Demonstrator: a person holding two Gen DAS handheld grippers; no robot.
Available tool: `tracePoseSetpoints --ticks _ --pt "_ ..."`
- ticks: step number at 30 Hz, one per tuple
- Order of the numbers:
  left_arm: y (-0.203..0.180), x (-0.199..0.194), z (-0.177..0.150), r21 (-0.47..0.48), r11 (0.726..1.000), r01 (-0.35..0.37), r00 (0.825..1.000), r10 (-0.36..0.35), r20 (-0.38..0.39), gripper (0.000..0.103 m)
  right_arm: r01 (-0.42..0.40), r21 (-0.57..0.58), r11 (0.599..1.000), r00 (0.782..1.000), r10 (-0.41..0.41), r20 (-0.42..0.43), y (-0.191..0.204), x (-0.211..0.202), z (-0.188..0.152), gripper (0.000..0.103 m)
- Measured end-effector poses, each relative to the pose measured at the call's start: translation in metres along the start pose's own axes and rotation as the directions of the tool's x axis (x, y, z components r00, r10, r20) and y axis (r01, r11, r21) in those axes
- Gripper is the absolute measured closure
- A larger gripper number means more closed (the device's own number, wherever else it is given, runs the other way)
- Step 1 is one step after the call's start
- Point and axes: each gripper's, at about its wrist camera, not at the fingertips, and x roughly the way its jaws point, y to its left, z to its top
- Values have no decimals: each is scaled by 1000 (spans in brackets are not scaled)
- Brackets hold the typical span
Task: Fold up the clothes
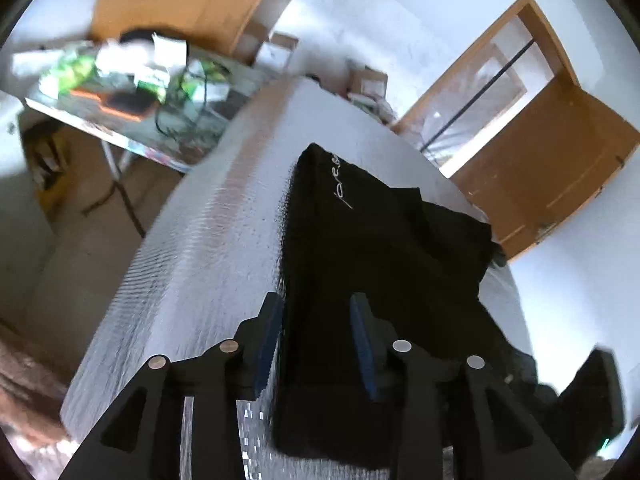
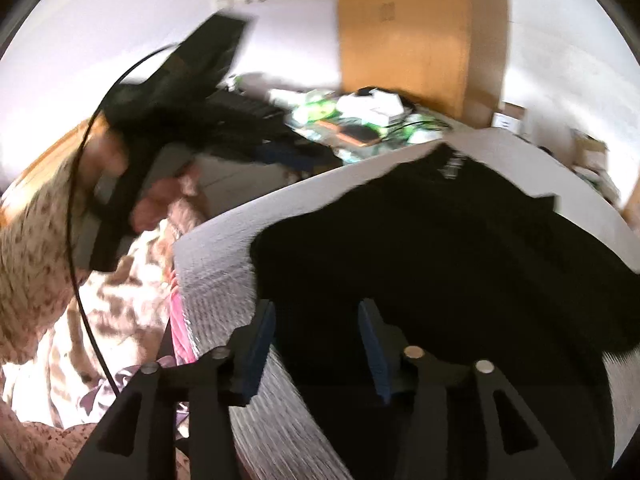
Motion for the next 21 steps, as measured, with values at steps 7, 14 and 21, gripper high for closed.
tracePoseSetpoints --ticks 7,14,21 --pt "9 38 28 15 1000 13 993 -12 -116 64 6 -109 994 997 -14 -75 23 42 3 53" --pt "10 74 53 19 998 65 985 -61 -164 64 16 -96 995 998 -21 -55 20 42 -1 55" --pt "12 96 76 -16 992 124 974 -125 -186 64 27 -57 998 998 -30 -52 12 41 0 71"
